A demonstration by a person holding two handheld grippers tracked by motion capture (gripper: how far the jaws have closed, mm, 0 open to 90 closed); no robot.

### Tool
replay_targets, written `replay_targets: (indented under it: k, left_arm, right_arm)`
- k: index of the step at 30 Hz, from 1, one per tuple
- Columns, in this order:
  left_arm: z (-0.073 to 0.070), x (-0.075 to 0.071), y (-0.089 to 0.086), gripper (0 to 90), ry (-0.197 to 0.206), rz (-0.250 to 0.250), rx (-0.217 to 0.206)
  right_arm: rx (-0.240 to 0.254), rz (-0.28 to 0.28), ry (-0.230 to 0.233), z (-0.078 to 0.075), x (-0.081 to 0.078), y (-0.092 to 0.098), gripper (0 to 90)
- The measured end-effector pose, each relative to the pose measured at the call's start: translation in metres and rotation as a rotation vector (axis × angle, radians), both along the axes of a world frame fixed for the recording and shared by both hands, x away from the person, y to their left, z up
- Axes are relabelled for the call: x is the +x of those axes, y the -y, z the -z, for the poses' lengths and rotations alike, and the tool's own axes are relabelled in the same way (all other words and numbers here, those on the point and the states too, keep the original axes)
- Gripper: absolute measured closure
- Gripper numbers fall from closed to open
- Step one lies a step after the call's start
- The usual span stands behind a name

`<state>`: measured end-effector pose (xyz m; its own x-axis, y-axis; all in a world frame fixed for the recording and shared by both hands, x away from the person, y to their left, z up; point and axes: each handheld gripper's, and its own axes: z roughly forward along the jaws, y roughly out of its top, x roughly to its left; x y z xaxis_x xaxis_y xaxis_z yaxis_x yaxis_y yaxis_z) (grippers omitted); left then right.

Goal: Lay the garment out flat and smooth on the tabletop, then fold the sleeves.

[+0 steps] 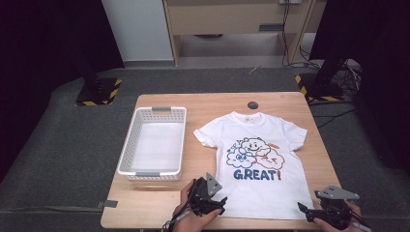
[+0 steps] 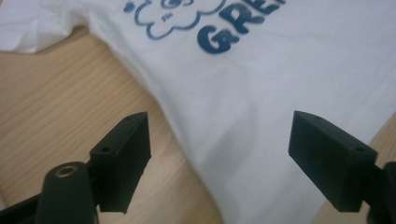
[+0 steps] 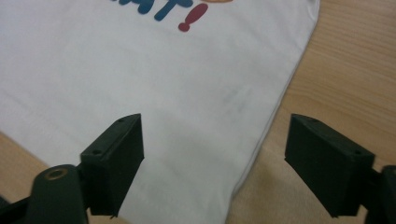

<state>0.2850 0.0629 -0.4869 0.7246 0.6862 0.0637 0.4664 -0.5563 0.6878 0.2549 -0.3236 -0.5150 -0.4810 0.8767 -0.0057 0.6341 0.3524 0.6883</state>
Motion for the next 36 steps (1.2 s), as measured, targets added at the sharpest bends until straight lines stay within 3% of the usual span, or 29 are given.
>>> replay_targets:
  k: [5, 10, 12, 20, 29, 36]
  left_arm:
    - [0.004, 0.025, 0.022, 9.7, -0.012, 0.025, -0.016]
    - [0.023, 0.047, 0.037, 6.6, -0.029, 0.026, -0.063]
    - [0.028, 0.049, 0.038, 6.7, -0.028, 0.027, -0.068]
    - [0.047, 0.052, 0.035, 5.7, -0.056, 0.040, -0.023]
    - [0.051, 0.051, 0.032, 3.6, -0.033, 0.042, -0.052]
    - [0.053, 0.048, 0.031, 3.2, -0.020, 0.032, -0.067]
  right_arm:
    - [0.046, 0.040, -0.005, 0.004, 0.021, 0.004, 10.3]
    - [0.040, 0.089, -0.017, 0.008, 0.041, 0.011, 8.5]
    - [0.050, 0.109, -0.012, 0.009, 0.049, 0.016, 8.5]
    - [0.090, 0.146, -0.011, 0.012, 0.065, 0.023, 8.5]
    - [0.109, 0.134, 0.006, 0.006, 0.086, 0.017, 6.8]
    - [0.146, 0.184, 0.007, 0.007, 0.113, 0.023, 5.4]
